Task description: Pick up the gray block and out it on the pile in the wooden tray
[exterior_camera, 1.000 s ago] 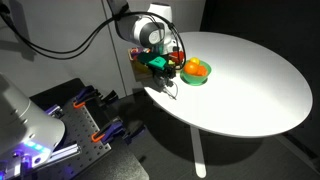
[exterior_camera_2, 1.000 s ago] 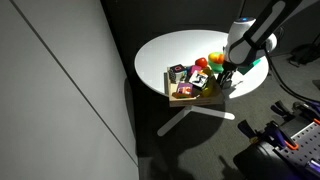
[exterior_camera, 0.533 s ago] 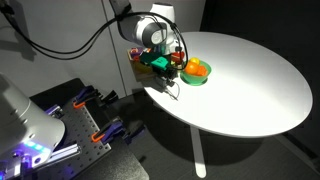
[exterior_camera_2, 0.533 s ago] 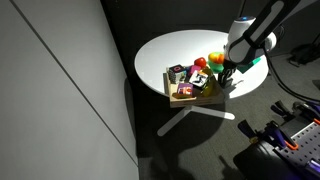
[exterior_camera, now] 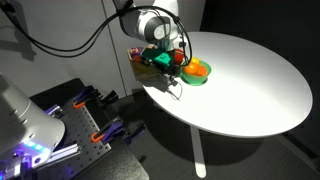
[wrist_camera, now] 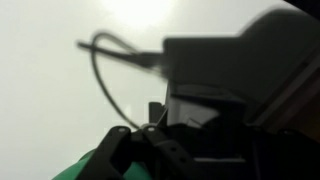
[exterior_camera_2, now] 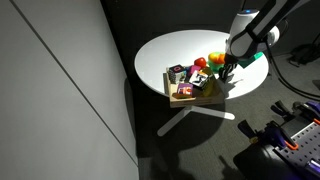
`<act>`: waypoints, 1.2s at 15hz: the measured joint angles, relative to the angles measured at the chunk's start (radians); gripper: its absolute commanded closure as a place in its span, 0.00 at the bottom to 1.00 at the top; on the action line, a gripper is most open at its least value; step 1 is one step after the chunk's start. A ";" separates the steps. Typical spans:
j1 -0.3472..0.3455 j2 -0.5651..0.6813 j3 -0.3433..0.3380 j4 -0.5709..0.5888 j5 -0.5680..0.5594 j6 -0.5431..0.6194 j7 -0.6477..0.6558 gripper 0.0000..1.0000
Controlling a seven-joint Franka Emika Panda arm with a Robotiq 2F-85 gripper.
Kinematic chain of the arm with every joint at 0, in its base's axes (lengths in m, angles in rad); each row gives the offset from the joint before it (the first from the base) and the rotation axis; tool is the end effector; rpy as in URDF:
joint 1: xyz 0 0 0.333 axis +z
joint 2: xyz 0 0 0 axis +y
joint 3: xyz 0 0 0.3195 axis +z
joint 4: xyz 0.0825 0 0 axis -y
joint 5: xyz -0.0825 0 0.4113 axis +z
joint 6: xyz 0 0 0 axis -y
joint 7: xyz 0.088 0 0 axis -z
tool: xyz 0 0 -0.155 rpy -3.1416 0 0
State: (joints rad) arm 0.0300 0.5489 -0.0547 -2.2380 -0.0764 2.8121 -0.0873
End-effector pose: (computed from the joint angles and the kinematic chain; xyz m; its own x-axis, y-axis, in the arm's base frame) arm 0.5491 -0.0146 0.0531 0.9896 0.1430 0.0180 0.1418 -0.9883 0.0568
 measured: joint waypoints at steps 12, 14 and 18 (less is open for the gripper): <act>-0.052 -0.131 0.060 0.008 0.098 -0.057 0.014 0.76; -0.052 -0.138 0.060 0.014 0.106 -0.049 0.029 0.51; -0.052 -0.141 0.060 0.019 0.106 -0.046 0.047 0.51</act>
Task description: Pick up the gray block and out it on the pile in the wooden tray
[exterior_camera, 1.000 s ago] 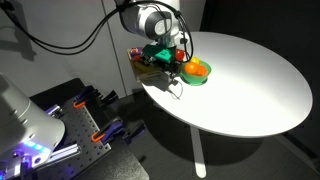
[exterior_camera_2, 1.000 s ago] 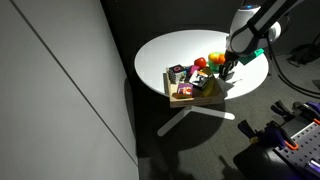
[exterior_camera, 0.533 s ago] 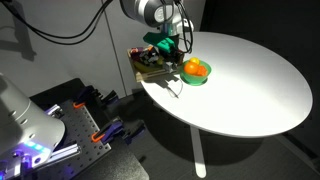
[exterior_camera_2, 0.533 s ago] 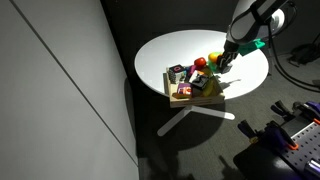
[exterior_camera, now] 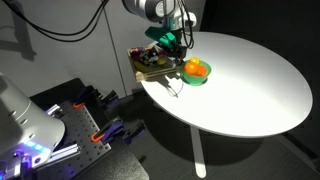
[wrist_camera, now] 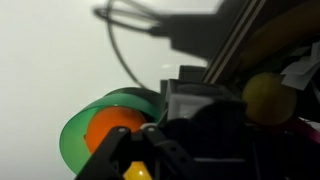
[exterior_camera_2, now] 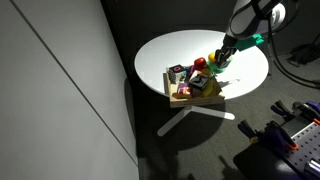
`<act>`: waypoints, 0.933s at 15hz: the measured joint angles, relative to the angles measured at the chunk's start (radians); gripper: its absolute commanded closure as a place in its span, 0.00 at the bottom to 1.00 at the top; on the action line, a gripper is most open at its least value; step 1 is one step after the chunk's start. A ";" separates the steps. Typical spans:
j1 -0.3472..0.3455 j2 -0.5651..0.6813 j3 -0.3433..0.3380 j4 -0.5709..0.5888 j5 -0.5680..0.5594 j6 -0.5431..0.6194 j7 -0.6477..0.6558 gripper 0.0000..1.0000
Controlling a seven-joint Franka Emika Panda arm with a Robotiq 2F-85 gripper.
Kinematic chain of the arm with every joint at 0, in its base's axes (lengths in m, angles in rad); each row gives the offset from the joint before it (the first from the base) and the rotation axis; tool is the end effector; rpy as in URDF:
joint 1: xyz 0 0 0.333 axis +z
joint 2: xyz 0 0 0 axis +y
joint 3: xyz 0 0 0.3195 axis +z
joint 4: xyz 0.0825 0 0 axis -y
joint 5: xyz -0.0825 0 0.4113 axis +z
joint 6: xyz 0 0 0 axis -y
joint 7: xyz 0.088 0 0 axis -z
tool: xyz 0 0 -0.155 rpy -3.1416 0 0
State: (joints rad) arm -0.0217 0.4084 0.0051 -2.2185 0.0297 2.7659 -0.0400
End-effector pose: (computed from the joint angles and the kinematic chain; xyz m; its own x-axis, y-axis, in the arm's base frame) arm 0.5854 -0.0103 0.1347 0.9903 -0.0048 0.1389 -0.0033 -0.9999 -0.0111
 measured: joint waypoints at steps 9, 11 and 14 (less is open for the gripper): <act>0.003 0.004 0.003 0.000 0.000 0.000 0.000 0.76; 0.006 0.002 0.009 0.000 0.000 0.000 0.000 0.76; 0.007 -0.008 0.026 0.004 0.000 0.002 0.000 0.76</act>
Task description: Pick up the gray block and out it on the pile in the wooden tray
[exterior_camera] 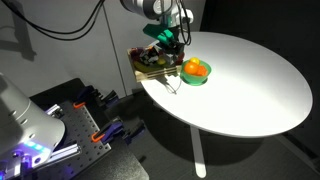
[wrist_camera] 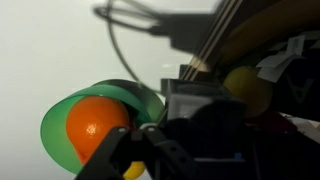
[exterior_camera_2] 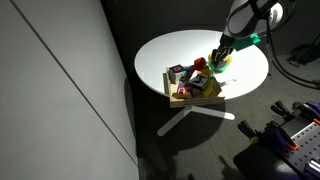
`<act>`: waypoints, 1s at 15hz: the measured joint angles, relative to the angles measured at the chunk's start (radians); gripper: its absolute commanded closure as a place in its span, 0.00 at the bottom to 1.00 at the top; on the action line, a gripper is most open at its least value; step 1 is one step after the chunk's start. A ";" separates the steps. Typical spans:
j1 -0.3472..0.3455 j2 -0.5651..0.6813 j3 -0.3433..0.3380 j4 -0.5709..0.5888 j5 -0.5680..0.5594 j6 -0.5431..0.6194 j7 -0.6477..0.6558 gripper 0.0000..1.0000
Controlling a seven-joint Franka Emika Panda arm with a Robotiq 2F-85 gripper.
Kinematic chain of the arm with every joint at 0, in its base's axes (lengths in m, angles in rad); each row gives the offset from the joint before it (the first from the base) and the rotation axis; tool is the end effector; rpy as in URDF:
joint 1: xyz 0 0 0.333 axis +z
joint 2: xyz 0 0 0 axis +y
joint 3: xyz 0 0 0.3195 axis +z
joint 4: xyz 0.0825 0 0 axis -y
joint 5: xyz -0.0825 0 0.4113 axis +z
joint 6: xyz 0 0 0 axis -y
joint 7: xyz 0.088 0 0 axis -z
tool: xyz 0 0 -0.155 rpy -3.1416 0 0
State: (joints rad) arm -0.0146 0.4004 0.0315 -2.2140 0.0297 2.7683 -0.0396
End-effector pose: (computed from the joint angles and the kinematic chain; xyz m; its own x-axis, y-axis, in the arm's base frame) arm 0.5894 0.0101 0.1415 0.9878 0.0243 0.1539 0.0279 -0.9994 -0.0211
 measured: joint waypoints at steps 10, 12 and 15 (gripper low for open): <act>0.042 -0.045 0.064 0.006 0.000 0.059 0.000 0.76; 0.062 -0.045 0.071 0.006 0.000 0.070 0.000 0.76; 0.089 -0.041 0.072 0.002 0.000 0.077 0.000 0.76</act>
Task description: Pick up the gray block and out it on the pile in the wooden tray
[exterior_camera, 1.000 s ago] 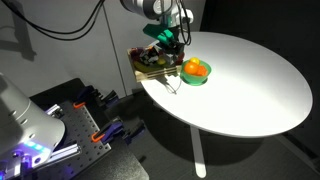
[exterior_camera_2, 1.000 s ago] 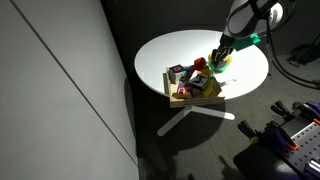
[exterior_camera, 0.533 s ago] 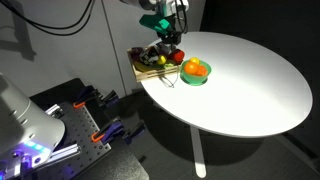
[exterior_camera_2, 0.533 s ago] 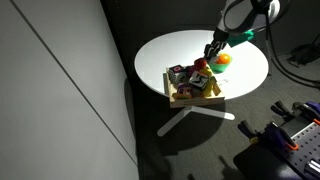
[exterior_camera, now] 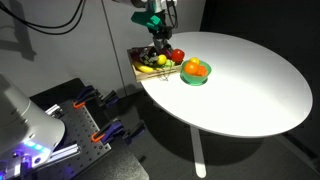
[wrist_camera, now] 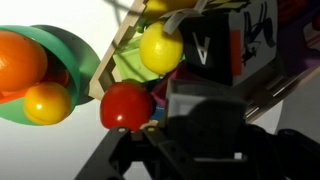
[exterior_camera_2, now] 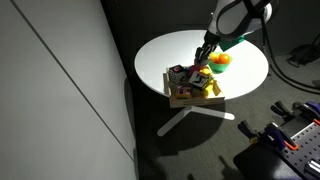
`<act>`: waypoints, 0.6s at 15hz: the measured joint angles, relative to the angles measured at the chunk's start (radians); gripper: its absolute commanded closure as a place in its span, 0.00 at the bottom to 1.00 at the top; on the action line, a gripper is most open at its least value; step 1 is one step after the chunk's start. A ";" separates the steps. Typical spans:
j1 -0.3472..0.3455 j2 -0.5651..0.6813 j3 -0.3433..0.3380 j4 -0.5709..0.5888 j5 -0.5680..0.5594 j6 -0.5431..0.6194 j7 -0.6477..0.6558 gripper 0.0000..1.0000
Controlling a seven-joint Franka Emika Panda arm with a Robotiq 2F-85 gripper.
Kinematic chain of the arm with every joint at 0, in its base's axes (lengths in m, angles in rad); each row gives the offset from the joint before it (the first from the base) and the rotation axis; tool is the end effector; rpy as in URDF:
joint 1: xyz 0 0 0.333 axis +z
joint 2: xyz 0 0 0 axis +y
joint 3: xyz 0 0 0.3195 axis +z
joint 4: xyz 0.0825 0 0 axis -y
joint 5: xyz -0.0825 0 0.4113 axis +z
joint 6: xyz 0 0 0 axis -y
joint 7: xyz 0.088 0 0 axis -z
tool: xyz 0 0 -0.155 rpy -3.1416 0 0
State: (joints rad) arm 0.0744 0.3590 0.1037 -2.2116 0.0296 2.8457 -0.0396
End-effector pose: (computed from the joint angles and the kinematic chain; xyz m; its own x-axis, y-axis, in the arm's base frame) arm 0.5986 0.1083 0.1775 0.9475 0.1655 0.2738 0.1835 -0.9821 -0.0416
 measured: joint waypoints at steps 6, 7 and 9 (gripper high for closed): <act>0.022 0.027 0.000 -0.012 -0.001 0.002 0.000 0.76; 0.023 0.032 0.000 -0.013 -0.001 0.003 0.000 0.76; 0.023 0.035 -0.001 -0.013 -0.001 0.003 0.000 0.76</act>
State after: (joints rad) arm 0.0976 0.3945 0.1026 -2.2241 0.0282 2.8484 -0.0396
